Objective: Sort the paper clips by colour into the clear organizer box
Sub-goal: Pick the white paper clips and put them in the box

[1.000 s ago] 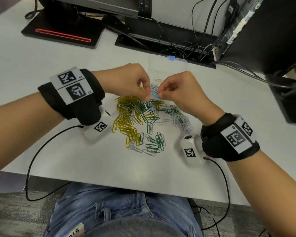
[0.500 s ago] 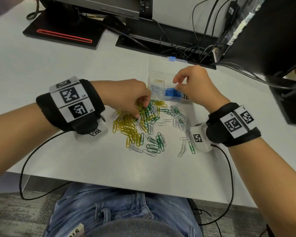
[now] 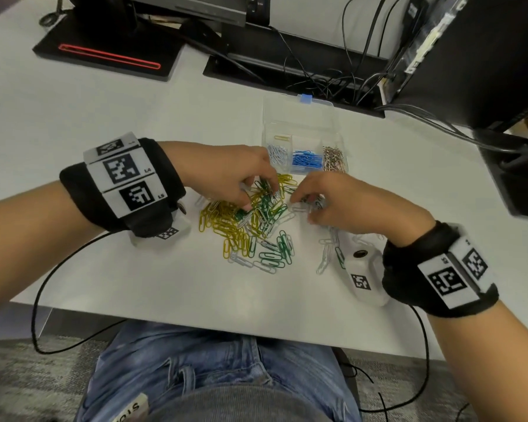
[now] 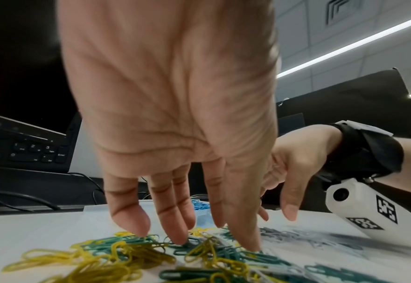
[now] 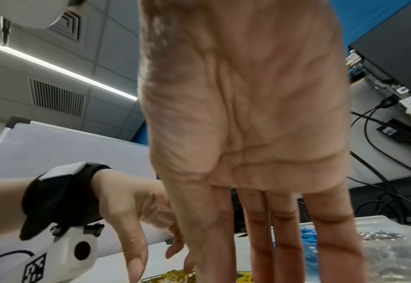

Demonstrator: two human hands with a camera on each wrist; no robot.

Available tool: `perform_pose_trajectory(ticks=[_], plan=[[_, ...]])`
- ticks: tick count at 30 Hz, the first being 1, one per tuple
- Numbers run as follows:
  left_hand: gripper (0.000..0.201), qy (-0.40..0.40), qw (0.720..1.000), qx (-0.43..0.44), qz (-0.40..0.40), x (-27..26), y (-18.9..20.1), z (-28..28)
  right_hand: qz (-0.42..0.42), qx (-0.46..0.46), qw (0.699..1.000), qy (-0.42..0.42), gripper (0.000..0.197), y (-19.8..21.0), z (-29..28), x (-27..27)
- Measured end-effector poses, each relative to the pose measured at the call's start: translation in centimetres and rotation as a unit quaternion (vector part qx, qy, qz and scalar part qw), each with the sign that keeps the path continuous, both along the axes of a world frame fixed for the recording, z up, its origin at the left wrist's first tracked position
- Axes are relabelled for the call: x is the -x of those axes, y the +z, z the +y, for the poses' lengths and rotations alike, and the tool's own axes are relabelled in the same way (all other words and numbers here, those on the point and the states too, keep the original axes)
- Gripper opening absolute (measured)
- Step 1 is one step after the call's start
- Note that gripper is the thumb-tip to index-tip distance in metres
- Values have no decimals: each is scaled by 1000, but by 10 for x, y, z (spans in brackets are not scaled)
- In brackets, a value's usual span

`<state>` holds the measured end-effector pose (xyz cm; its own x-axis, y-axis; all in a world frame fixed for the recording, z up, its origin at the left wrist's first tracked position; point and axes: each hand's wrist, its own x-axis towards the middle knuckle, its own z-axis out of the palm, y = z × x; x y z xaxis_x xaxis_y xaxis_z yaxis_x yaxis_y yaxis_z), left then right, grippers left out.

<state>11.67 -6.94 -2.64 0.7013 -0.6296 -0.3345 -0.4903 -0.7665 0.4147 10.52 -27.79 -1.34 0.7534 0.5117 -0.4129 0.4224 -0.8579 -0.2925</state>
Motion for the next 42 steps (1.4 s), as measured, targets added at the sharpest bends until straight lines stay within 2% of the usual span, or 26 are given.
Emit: perform_pose_trajectory(ticks=[4, 6, 8, 10, 13, 16, 19, 22, 24, 26, 30, 33, 37, 40, 42], plan=[[56, -34, 998, -57, -9, 4, -3, -1, -26, 31, 995, -92, 53, 4, -12, 2], [56, -28, 997, -67, -40, 4, -4, -1, 4, 93, 987, -131, 69, 5, -21, 5], [57, -16, 996, -58, -72, 3, -2, -2, 41, 149, 979, -134, 89, 2, -27, 10], [61, -24, 996, -37, -80, 2, -2, -7, 55, 161, 976, -133, 98, -2, -27, 14], [67, -93, 989, -44, -103, 4, -5, -21, 44, 136, 983, -119, 90, -7, -17, 13], [67, -150, 977, -105, -110, 5, -8, -35, 24, 105, 989, -99, 75, -8, -12, 11], [58, -151, 968, -156, -128, 3, -8, -33, 17, 98, 989, -112, 87, -6, -16, 10], [50, -125, 971, -155, -132, 0, -7, -20, 23, 118, 986, -114, 93, -8, -18, 11], [47, -95, 981, -121, -117, -3, -6, -13, 25, 110, 988, -103, 88, -10, -14, 11], [45, -56, 991, -63, -108, -5, -4, -9, 17, 100, 991, -91, 73, -11, -8, 9], [41, 11, 993, -7, -121, -11, -1, -7, -17, 66, 994, -82, 21, -17, 1, 2], [37, 31, 991, 15, -128, -14, 0, -6, 3, 40, 995, -91, 19, -18, -1, -6], [44, -60, 993, 15, -96, -4, -3, -13, 77, -57, 982, -164, 16, -11, -13, -16], [51, -153, 982, -57, -95, 10, -8, -24, 70, -116, 969, -205, 13, -4, -21, -23], [52, -179, 972, -108, -107, 13, -12, -26, 58, -150, 963, -218, 11, 4, -21, -28]])
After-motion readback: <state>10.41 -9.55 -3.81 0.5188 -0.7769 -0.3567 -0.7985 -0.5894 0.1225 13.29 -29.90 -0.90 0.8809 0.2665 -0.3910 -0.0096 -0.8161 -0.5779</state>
